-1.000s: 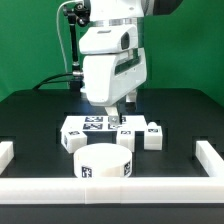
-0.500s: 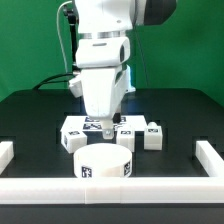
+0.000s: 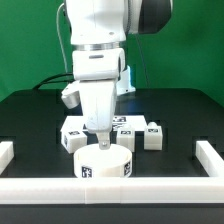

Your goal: Assemble stool

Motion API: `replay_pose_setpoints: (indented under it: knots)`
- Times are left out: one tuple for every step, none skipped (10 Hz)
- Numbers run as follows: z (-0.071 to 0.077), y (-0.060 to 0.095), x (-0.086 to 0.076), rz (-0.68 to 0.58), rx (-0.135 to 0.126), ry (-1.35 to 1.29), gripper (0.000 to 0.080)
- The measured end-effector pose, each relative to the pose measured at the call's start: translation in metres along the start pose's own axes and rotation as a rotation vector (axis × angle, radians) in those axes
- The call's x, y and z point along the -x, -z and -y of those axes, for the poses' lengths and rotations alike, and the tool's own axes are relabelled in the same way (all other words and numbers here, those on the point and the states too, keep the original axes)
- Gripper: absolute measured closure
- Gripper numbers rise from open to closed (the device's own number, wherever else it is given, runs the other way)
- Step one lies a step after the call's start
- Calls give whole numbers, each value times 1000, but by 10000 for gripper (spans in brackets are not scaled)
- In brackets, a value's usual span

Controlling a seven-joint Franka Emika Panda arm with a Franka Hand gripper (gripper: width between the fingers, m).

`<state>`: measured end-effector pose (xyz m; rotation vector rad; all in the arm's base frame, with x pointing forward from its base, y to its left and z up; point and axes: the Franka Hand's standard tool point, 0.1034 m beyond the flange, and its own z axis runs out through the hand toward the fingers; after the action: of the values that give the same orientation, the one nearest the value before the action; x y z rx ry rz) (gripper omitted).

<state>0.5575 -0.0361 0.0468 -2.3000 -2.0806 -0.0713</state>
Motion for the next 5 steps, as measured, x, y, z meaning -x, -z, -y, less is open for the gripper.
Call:
replay_pose_setpoints:
  knots:
    - [4, -5, 3, -1, -9, 16, 150]
    - [9, -10, 8, -2, -18, 31, 150]
    - [13, -12, 9, -2, -21, 29, 150]
    - [15, -14, 10, -2, -27, 30, 150]
    - [19, -20, 14, -4, -38, 37, 150]
